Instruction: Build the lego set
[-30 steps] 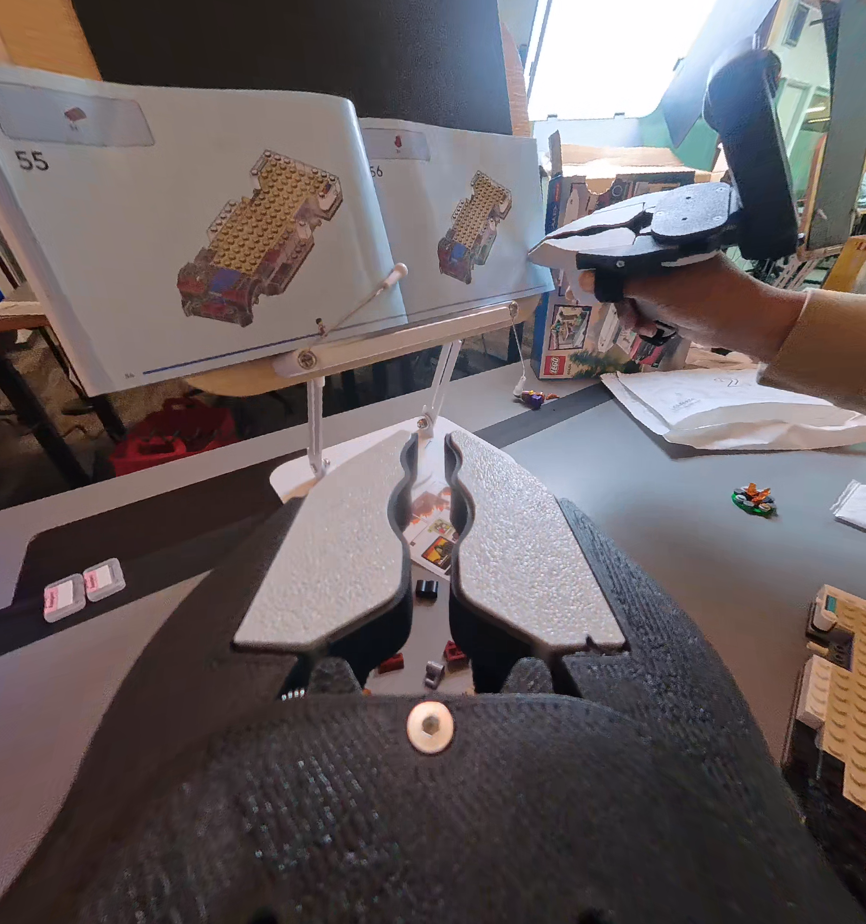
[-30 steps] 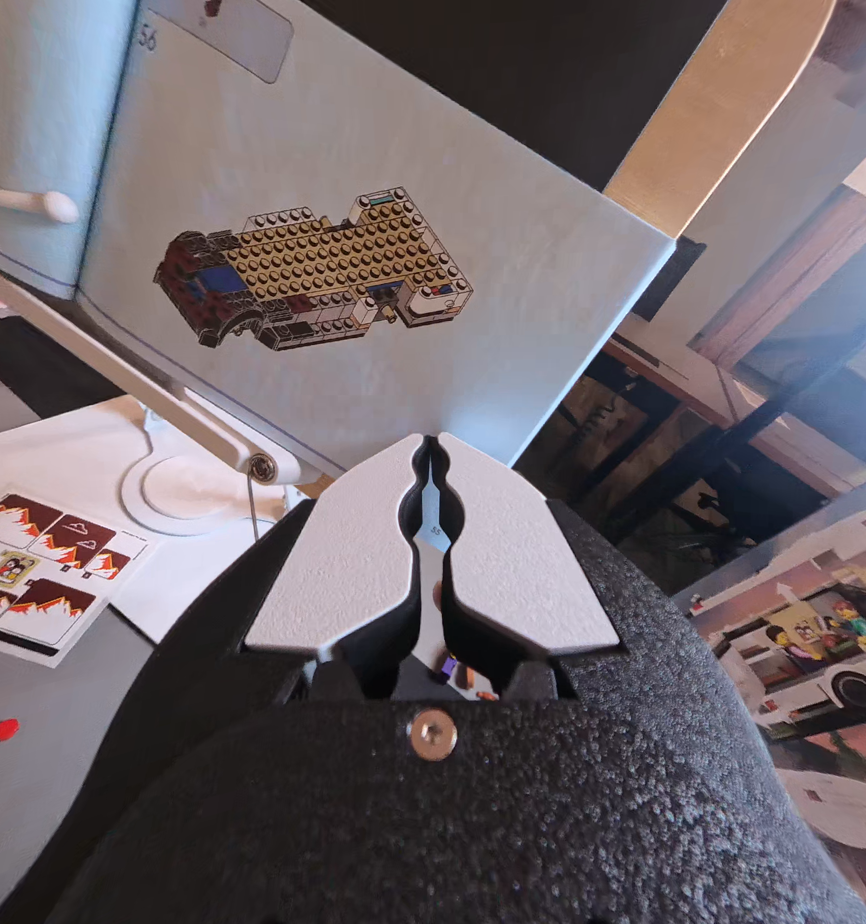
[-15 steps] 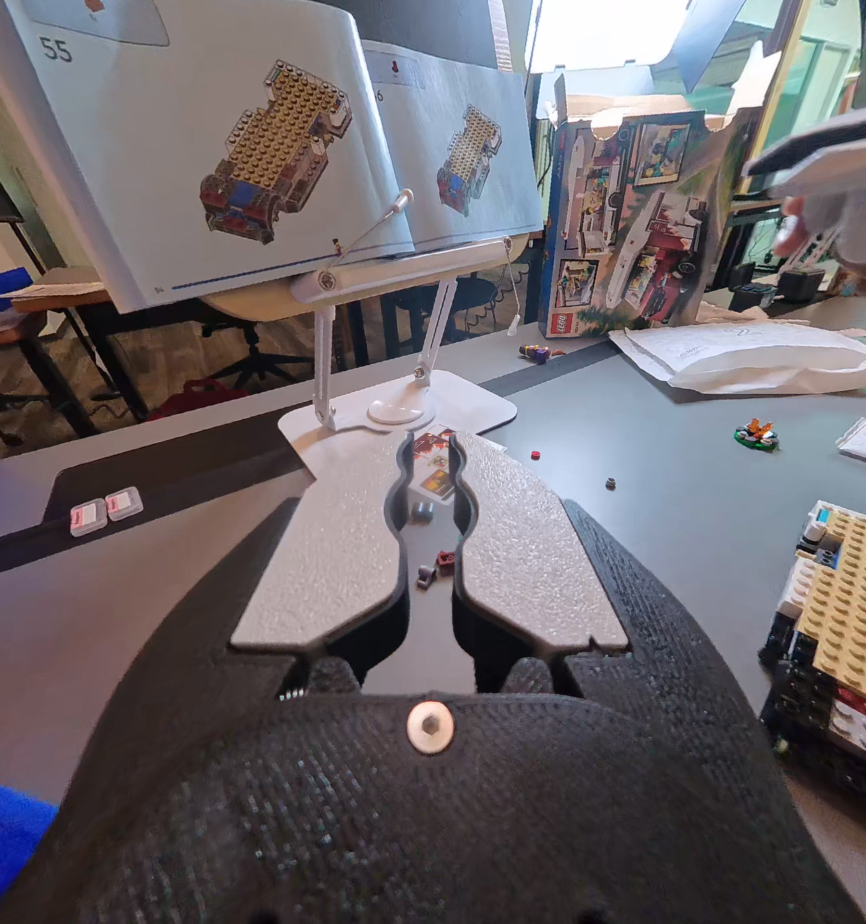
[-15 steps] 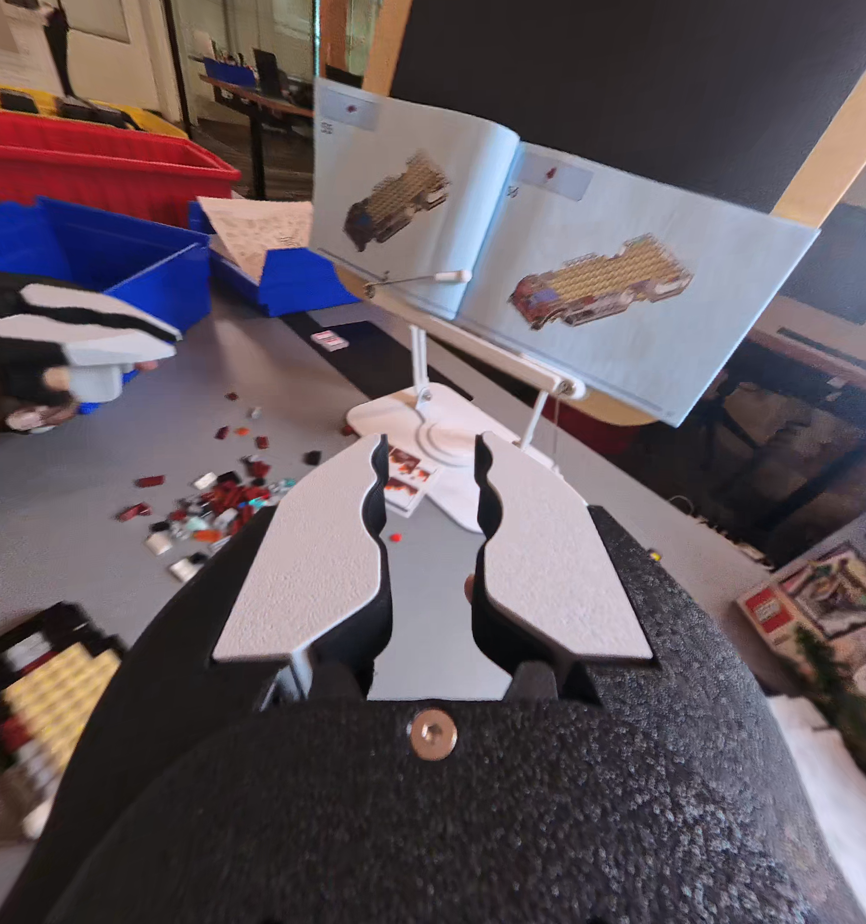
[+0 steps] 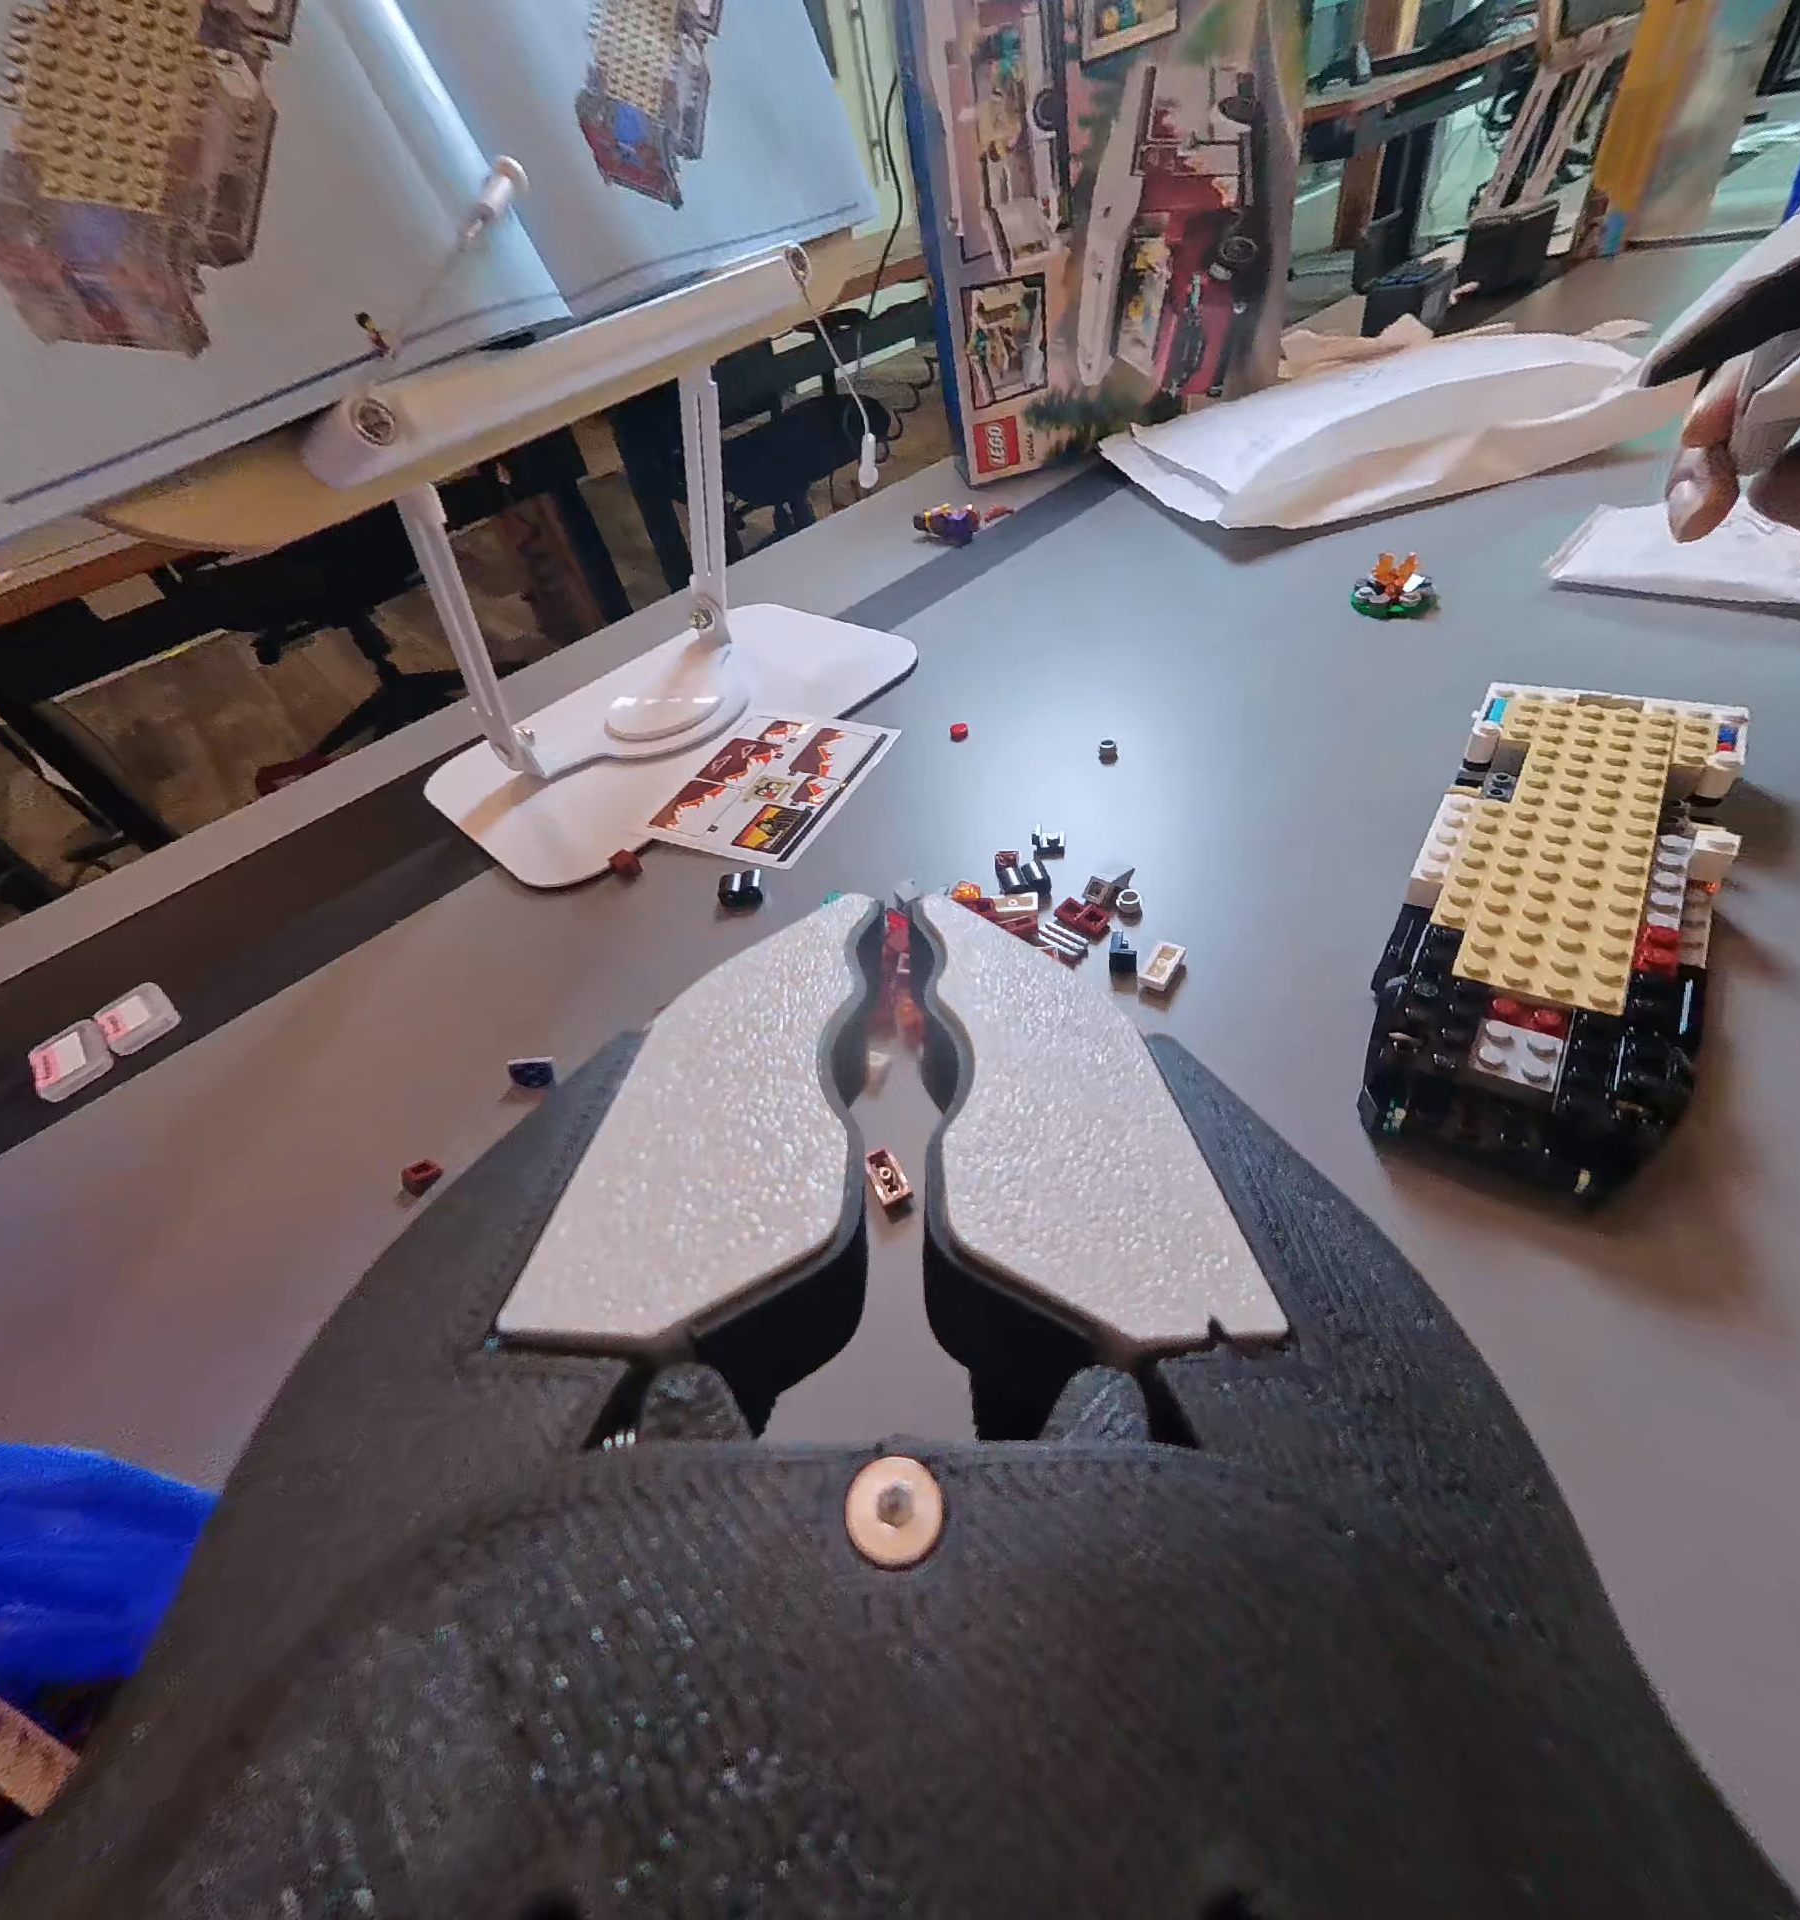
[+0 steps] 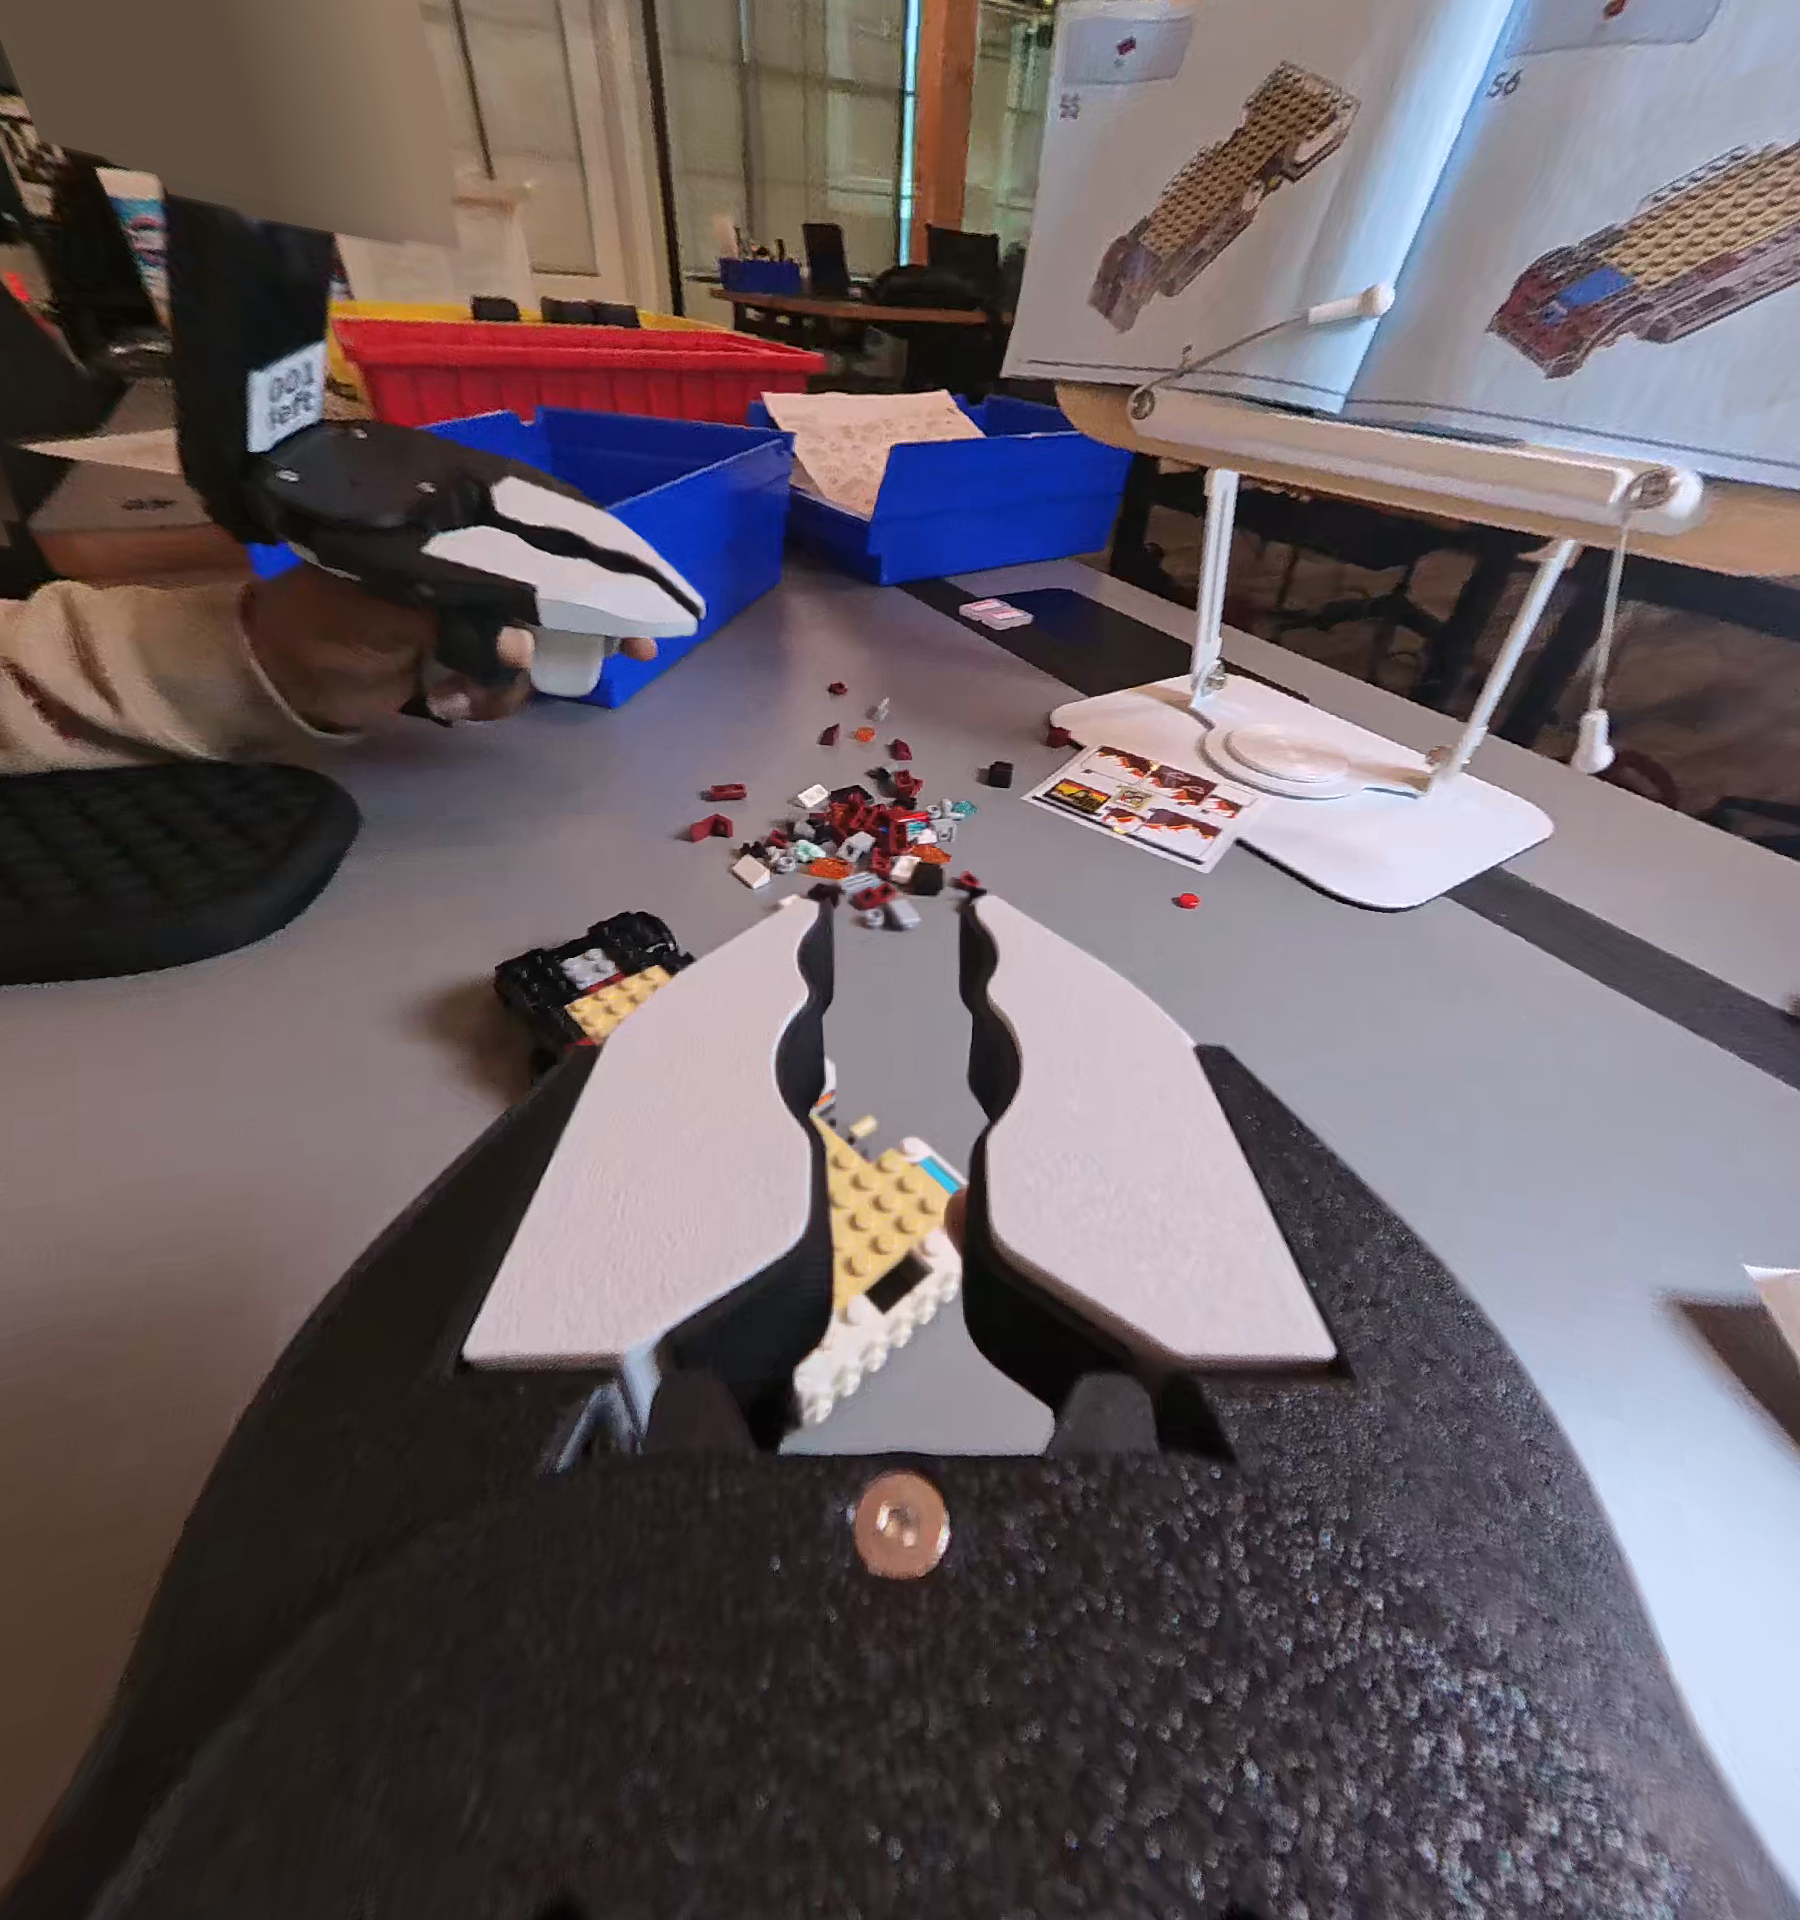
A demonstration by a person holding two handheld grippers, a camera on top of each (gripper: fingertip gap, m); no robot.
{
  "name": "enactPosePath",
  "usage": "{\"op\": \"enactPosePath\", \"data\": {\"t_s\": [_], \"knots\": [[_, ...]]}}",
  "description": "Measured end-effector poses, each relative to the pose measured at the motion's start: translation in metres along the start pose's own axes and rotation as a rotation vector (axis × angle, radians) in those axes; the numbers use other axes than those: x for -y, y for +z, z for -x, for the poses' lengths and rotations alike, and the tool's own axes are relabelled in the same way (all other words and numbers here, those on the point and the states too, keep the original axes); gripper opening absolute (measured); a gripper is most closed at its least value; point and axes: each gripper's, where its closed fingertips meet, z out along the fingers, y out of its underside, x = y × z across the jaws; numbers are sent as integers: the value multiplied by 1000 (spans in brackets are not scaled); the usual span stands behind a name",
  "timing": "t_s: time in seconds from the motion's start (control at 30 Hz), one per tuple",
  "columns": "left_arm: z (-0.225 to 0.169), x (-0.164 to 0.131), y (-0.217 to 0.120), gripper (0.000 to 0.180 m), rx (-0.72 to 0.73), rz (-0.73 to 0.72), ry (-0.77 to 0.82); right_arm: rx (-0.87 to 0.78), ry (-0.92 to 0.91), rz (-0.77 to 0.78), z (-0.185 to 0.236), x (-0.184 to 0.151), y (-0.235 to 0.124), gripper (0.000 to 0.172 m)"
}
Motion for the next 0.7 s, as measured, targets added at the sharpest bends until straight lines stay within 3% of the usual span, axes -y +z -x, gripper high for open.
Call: {"op": "enactPosePath", "data": {"t_s": [0.13,0.23,0.47,0.57,0.7], "knots": [[-6,-12,8,4,-32,21,60,37,-125,76,8,-20,0,24],[-8,-24,13,4,-34,62,110,92,-102,97,17,-28,5,24],[-18,-13,9,4,-66,19,129,214,-135,95,44,-29,9,22],[-26,-8,8,4,-84,5,132,398,-148,156,80,-28,5,18],[-32,3,3,3,-89,-30,131,710,-225,464,151,-61,-24,19]]}}
